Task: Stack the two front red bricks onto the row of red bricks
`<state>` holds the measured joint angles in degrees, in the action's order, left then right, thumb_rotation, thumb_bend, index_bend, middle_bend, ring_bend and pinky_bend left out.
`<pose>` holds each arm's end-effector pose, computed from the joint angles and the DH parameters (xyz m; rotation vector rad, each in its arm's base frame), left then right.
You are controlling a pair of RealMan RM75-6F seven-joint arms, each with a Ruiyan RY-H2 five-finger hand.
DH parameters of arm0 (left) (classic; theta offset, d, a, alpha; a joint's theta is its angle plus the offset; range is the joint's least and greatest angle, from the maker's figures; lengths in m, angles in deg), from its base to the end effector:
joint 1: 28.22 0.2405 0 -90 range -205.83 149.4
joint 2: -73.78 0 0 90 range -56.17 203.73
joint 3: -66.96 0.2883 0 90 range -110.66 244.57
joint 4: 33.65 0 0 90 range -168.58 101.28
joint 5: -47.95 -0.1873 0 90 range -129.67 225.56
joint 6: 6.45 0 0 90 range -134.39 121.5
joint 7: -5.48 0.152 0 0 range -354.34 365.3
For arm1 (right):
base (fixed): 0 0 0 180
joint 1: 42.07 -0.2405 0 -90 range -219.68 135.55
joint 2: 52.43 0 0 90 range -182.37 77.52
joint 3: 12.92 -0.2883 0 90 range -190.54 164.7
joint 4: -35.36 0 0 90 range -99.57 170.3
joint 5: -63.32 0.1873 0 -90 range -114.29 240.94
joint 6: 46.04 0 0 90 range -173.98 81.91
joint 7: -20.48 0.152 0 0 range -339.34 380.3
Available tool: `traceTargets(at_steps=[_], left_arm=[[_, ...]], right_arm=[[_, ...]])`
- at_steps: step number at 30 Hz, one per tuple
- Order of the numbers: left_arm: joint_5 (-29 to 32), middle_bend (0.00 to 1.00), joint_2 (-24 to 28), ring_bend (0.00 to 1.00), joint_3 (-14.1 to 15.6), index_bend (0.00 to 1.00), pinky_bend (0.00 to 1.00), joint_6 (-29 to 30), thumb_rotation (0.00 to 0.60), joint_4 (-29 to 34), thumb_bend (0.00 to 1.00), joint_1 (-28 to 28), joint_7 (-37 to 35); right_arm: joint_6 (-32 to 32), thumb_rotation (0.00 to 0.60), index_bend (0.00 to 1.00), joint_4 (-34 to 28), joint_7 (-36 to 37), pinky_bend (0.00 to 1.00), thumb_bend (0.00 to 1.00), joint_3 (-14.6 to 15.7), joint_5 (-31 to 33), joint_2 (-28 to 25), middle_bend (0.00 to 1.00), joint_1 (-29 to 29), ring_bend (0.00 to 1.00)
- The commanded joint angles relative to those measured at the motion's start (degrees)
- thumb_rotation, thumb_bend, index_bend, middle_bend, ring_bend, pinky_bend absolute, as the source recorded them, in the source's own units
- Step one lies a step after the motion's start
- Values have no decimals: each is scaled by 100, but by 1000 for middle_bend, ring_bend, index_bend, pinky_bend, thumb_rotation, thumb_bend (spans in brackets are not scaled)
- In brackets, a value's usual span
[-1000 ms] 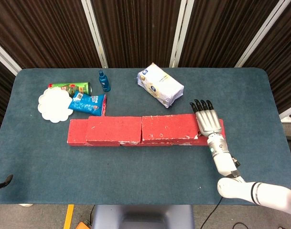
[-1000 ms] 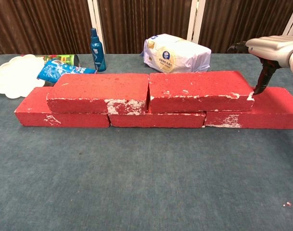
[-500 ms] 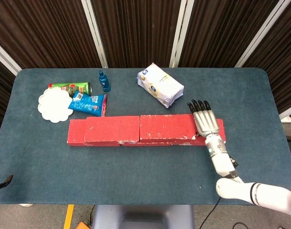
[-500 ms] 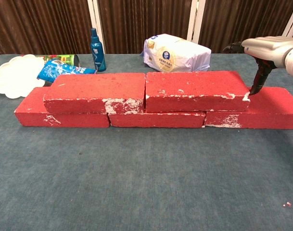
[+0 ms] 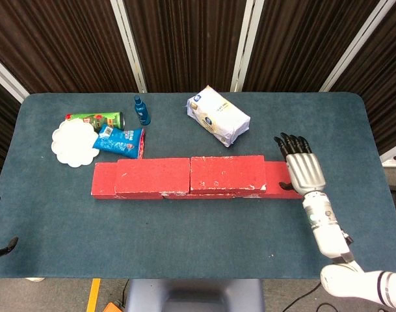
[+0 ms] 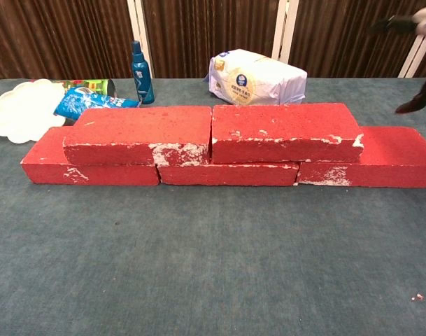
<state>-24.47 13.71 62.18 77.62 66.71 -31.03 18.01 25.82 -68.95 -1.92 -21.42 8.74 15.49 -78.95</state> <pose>-0.3462 0.1781 0.2194 -1.2293 -0.9172 -0.6537 -0.2075 -0.3471 0.1464 1.5245 -0.9159 0.8944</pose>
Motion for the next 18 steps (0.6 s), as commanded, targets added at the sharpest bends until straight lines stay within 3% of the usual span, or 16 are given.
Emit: traceTargets(at_steps=[1, 5, 8, 14, 18], left_arm=[[-6, 0, -53, 0, 10, 0, 32, -8, 600, -34, 223, -21, 71], [-13, 0, -119, 0, 14, 0, 32, -39, 600, -78, 223, -56, 147], [-39, 0, -151, 0, 22, 0, 32, -59, 600, -107, 224, -74, 148], [-248, 0, -133, 0, 21, 0, 31, -9, 600, -234, 231, -81, -112], [-461, 0, -160, 0, 49, 0, 30, 101, 600, -345, 241, -71, -169]], right_arm=[[1258, 600, 185, -829, 1555, 0, 0, 424, -1767, -695, 123, 1200, 80], [1761, 600, 184, -357, 2179, 0, 0, 1153, -3015, -625, 121, 1914, 80], [2074, 600, 183, 290, 2297, 0, 0, 1380, -3352, -206, 121, 2313, 80], [2219, 600, 183, 1706, 2479, 0, 0, 1410, -3422, 522, 121, 2733, 80], [1785, 600, 174, 1829, 2315, 0, 0, 1294, -3027, 469, 114, 2742, 74]])
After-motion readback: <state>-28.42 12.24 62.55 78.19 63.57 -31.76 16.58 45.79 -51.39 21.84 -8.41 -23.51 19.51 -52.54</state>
